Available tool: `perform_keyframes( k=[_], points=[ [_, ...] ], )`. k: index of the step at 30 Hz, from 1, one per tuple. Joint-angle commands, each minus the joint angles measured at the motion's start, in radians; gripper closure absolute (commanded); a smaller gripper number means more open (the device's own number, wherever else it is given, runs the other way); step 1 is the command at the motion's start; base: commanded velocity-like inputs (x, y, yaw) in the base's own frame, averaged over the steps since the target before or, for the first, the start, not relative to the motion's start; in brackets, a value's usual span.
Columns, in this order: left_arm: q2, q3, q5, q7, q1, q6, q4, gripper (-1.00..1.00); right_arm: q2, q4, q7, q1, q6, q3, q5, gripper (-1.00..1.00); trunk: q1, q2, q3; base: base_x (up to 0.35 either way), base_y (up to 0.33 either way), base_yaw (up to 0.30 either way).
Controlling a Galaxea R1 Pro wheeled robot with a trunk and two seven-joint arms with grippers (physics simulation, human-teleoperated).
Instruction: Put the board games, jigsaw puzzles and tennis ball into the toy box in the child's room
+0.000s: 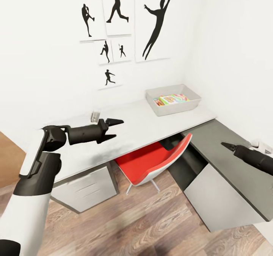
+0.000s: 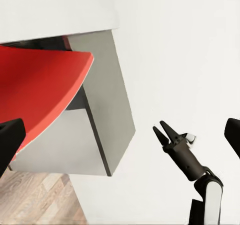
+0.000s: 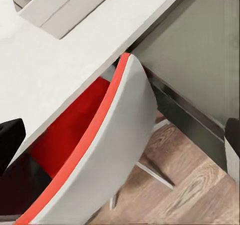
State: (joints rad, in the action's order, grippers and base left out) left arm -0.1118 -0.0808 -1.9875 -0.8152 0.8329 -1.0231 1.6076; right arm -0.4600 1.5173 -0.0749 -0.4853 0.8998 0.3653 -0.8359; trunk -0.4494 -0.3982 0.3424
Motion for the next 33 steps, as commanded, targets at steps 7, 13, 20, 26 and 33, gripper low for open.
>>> perform_keyframes(
  k=[7,13,20,26,33],
  points=[
    [0.02,-0.064,0.022,-0.003,-0.04,0.001,0.001,-1.0,-0.002,-0.009,-0.07,0.066,-0.103,0.01,0.007,-1.0,-0.001,-0.002,-0.009,0.0,0.0,-0.183],
    [0.089,-0.102,0.115,-0.001,-0.035,0.002,0.001,-1.0,-0.002,-0.011,-0.152,0.099,-0.156,0.013,0.027,-1.0,-0.001,-0.002,-0.018,0.0,0.0,-0.2],
    [0.167,-0.131,0.24,0.003,-0.001,0.001,0.0,-1.0,-0.001,-0.011,-0.197,0.115,-0.181,0.018,0.084,-1.0,-0.001,-0.002,-0.028,0.0,0.0,-0.206],
    [0.193,-0.158,0.281,0.003,0.012,0.004,0.0,-1.0,-0.001,-0.01,-0.211,0.12,-0.189,0.02,0.106,-1.0,-0.001,-0.002,-0.037,0.0,0.0,-0.209],
    [0.204,-0.174,0.304,0.004,0.018,0.006,0.0,-1.0,-0.001,-0.01,-0.217,0.122,-0.192,0.022,0.116,-1.0,-0.001,-0.002,-0.047,0.0,0.0,-0.21]
  ],
)
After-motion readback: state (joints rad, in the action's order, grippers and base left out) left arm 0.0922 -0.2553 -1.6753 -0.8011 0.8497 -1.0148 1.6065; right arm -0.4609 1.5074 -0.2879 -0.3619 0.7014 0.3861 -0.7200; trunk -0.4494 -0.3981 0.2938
